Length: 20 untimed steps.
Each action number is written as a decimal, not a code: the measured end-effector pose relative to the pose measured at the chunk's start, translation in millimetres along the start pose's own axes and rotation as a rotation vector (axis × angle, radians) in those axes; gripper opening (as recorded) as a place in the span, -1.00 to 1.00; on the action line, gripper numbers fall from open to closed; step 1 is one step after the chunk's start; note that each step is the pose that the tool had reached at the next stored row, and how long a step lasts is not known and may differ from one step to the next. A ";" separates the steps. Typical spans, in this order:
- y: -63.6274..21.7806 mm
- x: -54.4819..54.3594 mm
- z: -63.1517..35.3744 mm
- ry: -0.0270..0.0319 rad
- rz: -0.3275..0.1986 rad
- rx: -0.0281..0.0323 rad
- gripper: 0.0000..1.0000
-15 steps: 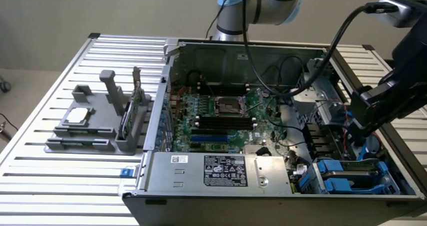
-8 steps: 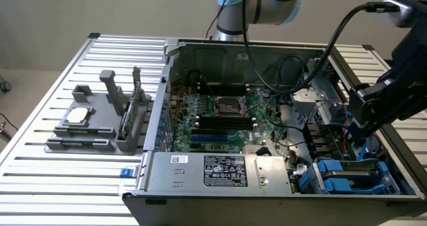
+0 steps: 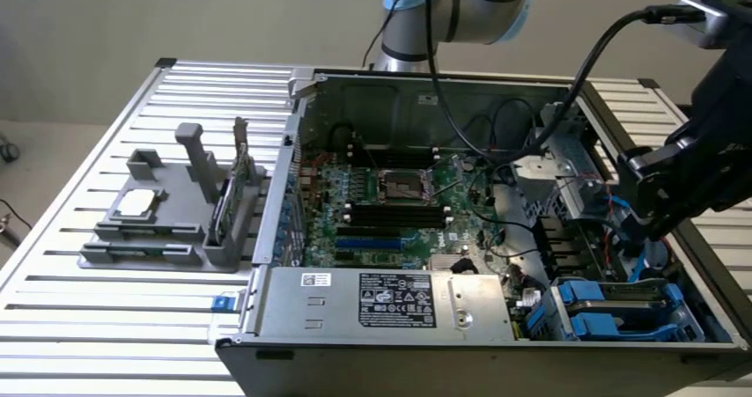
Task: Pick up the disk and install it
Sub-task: 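Insert the first disk wire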
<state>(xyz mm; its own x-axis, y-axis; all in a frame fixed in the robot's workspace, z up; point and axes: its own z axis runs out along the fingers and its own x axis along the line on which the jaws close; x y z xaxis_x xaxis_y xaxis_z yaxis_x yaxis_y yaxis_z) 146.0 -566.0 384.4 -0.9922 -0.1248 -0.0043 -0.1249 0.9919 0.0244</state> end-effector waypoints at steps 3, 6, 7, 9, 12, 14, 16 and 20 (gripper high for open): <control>0.2 -0.1 0.0 -0.0129 0.030 0.0016 -0.48; 0.3 -0.1 0.0 -0.0207 0.067 0.0029 -0.48; 0.3 -0.1 0.0 -0.0224 0.080 0.0032 -0.48; 0.3 -0.1 0.1 -0.0252 0.107 0.0037 -0.48; 0.3 -0.1 0.0 -0.0280 0.146 0.0045 -0.48; 0.3 -0.1 0.0 -0.0288 0.167 0.0048 -0.48; 0.3 -0.5 0.0 -0.0293 0.185 0.0052 -0.48; -0.1 -3.6 0.1 -0.0298 0.208 0.0064 -0.48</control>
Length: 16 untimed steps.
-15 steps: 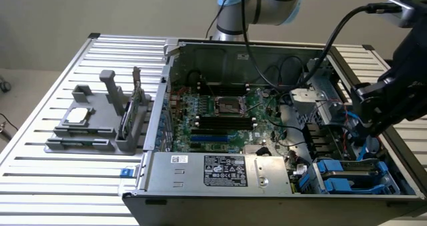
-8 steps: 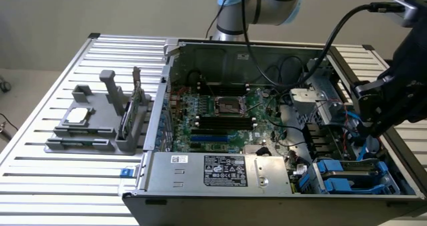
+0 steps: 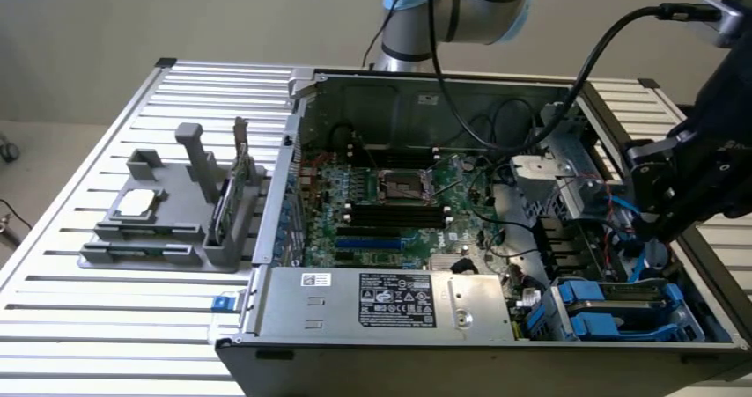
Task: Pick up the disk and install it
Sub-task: 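Insert the first disk wire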
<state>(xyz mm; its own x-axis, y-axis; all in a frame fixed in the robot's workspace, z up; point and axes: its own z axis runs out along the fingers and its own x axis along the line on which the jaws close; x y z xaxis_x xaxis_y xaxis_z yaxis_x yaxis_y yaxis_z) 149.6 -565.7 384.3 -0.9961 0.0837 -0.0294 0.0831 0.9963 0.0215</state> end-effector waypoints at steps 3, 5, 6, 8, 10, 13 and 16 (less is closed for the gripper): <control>0.3 -3.4 0.2 -0.0004 0.013 0.0016 -0.48; 0.5 -4.9 0.3 -0.0007 0.025 0.0029 -0.48; 0.4 -5.3 0.4 -0.0009 0.033 0.0036 -0.48; 0.4 -5.4 0.8 -0.0014 0.055 0.0046 -0.48; 0.4 -5.6 1.3 -0.0019 0.079 0.0055 -0.48; 0.4 -5.6 2.6 -0.0028 0.123 0.0067 -0.48; 0.4 -5.6 3.6 -0.0036 0.164 0.0080 -0.48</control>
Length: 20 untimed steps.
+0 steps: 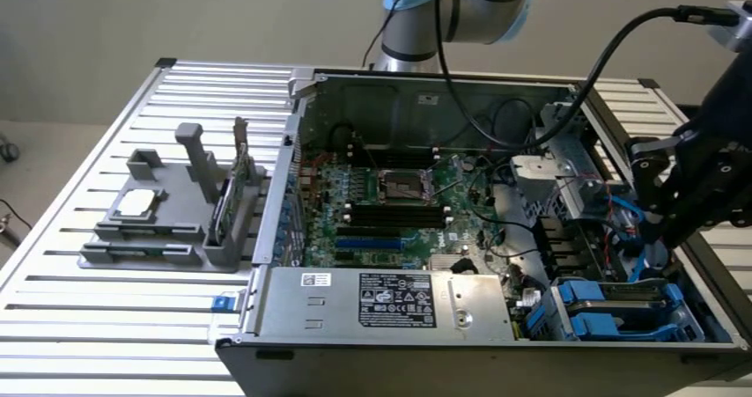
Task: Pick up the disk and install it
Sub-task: 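Insert the first disk wire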
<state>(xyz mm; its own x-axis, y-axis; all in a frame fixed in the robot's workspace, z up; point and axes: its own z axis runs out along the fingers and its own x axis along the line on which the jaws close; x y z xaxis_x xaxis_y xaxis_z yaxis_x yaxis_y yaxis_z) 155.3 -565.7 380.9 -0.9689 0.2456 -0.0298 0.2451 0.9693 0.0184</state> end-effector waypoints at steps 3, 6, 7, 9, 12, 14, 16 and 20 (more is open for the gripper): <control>0.0 -0.1 0.9 -0.0006 0.034 0.0011 -0.48; 0.2 -0.9 1.7 -0.0013 0.062 0.0022 -0.48; 0.3 -1.3 2.0 -0.0014 0.070 0.0026 -0.48; 0.5 -2.3 2.4 -0.0018 0.083 0.0034 -0.48; 1.3 -5.2 3.2 -0.0024 0.098 0.0051 -0.48; 1.8 -7.2 3.5 -0.0032 0.108 0.0070 -0.48; 2.1 -8.3 4.1 -0.0038 0.118 0.0089 -0.48; 2.1 -8.4 6.5 -0.0049 0.145 0.0118 -0.48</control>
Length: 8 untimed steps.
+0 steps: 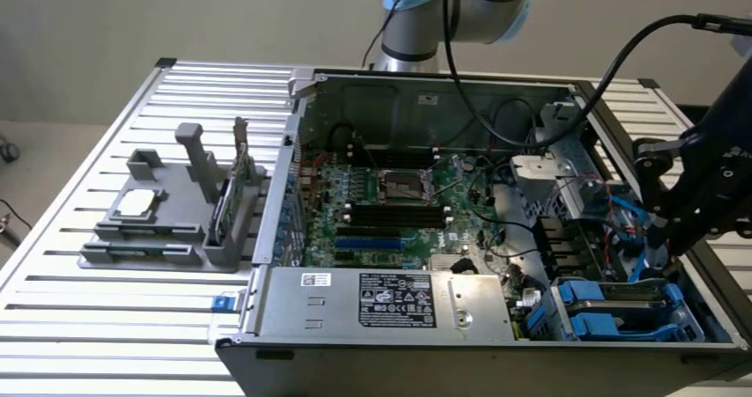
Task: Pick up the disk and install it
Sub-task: 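Insert the first disk wire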
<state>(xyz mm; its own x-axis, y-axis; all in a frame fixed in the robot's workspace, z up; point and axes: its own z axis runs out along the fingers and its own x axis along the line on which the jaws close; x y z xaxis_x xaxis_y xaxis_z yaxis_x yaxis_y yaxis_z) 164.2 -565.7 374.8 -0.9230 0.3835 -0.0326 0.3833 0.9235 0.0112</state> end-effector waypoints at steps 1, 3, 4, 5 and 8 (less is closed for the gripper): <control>0.0 0.0 0.6 -0.0006 0.007 0.0009 -0.48; 0.0 0.0 1.6 -0.0020 0.020 0.0038 -0.48; 0.0 0.0 2.0 -0.0028 0.026 0.0056 -0.48; 0.0 0.0 2.4 -0.0037 0.032 0.0077 -0.48; 0.1 -0.1 3.5 -0.0070 0.048 0.0156 -0.48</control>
<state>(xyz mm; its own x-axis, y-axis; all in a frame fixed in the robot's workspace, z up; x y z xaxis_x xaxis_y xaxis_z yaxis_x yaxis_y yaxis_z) 164.4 -565.7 371.3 -0.9032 0.4275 -0.0394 0.4279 0.9038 -0.0027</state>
